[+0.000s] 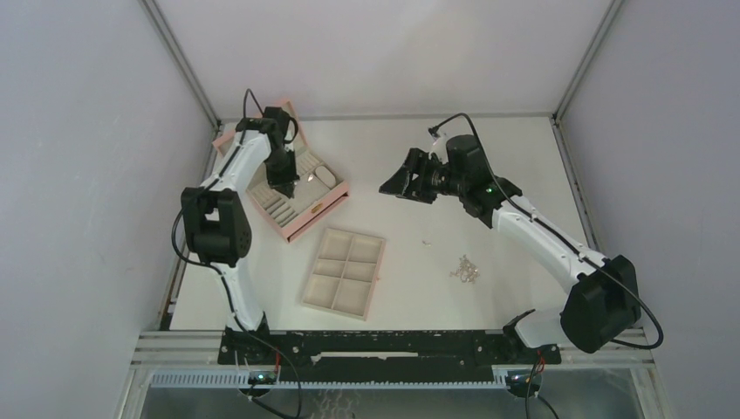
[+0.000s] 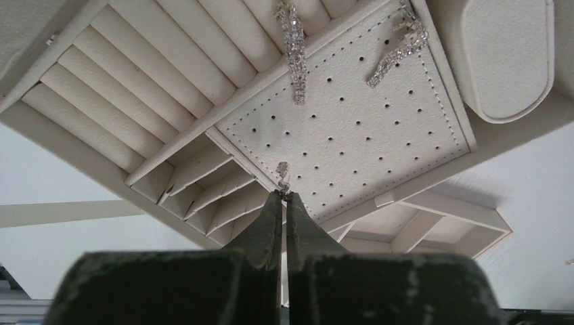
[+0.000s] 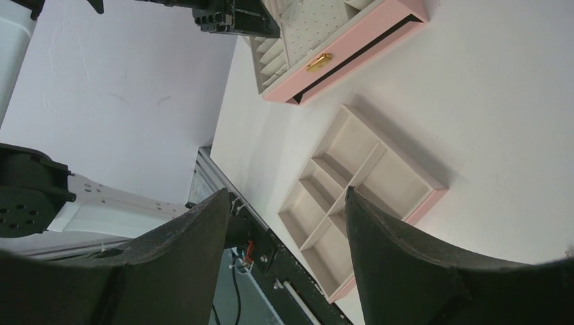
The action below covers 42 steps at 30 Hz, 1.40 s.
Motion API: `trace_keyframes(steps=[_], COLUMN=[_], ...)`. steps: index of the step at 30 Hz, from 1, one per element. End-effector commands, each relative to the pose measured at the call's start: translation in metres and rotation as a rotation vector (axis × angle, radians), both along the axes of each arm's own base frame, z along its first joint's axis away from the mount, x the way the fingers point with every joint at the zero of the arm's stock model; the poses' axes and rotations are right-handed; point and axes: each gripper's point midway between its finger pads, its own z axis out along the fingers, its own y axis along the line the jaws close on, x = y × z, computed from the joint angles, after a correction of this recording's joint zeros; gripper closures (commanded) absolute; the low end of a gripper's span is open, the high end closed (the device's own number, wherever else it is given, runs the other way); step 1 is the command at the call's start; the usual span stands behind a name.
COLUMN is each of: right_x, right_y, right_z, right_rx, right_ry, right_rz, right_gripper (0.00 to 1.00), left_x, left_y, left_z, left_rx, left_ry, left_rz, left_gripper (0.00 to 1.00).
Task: Organize the mixed jewelry
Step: Place the jewelry in the jewelry box.
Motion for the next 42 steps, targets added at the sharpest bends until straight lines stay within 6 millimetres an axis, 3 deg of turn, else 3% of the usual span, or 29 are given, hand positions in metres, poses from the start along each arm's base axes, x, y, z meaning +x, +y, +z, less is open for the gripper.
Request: trace_keyframes(steps=[1, 13, 42], right_x=[0.005, 0.003, 0.005], right_y=[0.0, 0.003, 0.006], right_z=[0.004, 0.005, -0.003], right_rx=[0.007, 0.015, 0.011], right_ry=[-0.031, -0.03, -0.011], right_rz=[0.0, 0.013, 0.018], right_gripper=[0.28, 0.28, 0.28], left_x=[0.0, -0.004, -0.005], left_y=[-0.002, -0.003, -0.005], left_z=[0.007, 0.007, -0.015], left_rx=[0.014, 0.017, 0.018], left_ry=[-0.007, 0.004, 0.061], left_rz=[-0.036, -0.041, -0.053], left_gripper=[1.0, 1.0, 1.0])
